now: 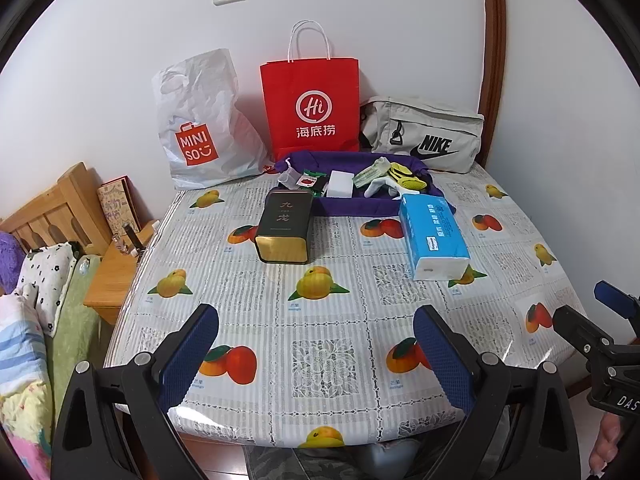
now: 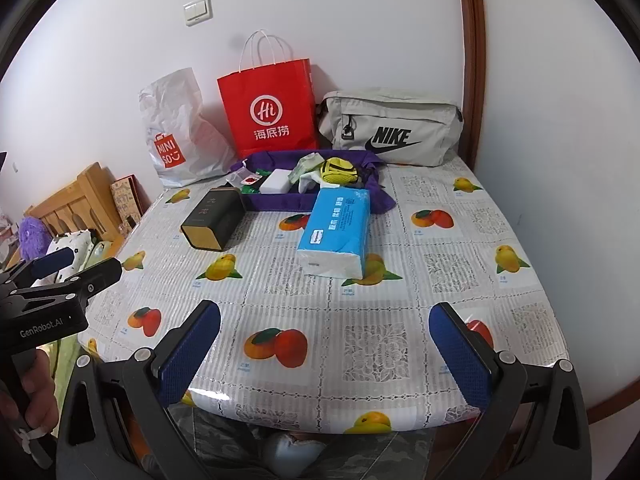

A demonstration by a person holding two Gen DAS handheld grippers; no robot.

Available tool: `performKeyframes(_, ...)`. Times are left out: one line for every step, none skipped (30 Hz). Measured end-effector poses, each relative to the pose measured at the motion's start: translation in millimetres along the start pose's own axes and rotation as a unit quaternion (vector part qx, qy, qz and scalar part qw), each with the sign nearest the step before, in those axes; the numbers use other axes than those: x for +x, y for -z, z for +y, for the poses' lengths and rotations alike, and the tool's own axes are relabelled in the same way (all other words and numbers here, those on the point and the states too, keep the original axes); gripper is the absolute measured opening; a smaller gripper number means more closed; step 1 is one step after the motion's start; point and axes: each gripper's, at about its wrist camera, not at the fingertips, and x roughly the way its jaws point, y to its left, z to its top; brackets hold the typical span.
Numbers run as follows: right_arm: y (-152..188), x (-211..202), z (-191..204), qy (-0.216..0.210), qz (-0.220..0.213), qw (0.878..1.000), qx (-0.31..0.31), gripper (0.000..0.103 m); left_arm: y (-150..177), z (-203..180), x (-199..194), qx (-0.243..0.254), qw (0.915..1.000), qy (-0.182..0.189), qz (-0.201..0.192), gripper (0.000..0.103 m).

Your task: Organize soft objects

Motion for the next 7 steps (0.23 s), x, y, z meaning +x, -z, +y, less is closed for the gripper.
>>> performKeyframes(-0.1,0.1,0.5,0.000,0.000,1.000,-0.001,0.103,0.2,-0.2,0.0,0.000,1.0000,-0.001,0.000,0.099)
performKeyframes(-0.1,0.2,1.1,0.001,0.000,1.000,-0.002,0.103,-0.4,-0.4,-0.4,0.001,1.0000,-0.001,0.000,0.099)
performKeyframes(-0.1,0.4,1.6,0.001,0.000,1.000,-0.002,0.103,-0.9,-0.7,-0.6,0.001,1.0000,-0.001,0.000,0.099)
performKeyframes(-0.1,1.0,1.7,0.000,0.001,1.000,-0.002,0.103,-0.9,-1.0,-0.8,0.001,1.0000,0.000,0.000,0.099)
performKeyframes(-0.4,1.7,1.4,0.000,0.002,1.000,-0.002,0.103,-1.5,-1.0,-0.7,0.002,1.0000,0.000,0.000,0.099)
performKeyframes(-0.4,2.7,1.7,-0.001,0.003,1.000,-0.002,0.103,-1.3,-1.1,-1.2,0.001,1.0000,0.000,-0.002,0.099)
performKeyframes(-0.3,3.6,2.2,-0.001,0.004,1.000,-0.004,0.103,-1.2,-1.1,-1.8,0.002,1.0000,0.000,-0.006,0.099)
